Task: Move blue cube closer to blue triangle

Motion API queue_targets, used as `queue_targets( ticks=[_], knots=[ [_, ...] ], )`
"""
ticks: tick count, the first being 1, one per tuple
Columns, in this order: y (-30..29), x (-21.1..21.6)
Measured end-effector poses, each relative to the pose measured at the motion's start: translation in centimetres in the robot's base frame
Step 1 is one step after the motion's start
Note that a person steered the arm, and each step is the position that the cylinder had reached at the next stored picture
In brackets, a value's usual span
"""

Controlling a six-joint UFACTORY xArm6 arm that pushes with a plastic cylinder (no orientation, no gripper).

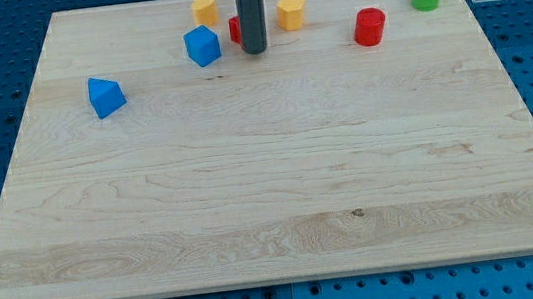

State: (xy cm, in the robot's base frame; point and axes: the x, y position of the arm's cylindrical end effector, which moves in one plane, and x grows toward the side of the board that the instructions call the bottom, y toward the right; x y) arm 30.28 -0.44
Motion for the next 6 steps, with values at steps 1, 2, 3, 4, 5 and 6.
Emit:
queue_targets(
  ticks=[1,2,3,4,5,6],
  knots=[
    [-1.3,-0.9],
    [-3.7,-0.1],
    [-7.0,1.2],
    [-11.2,1.4],
    [-12.7,-0.9],
    [-13.6,-0.1]
  ],
)
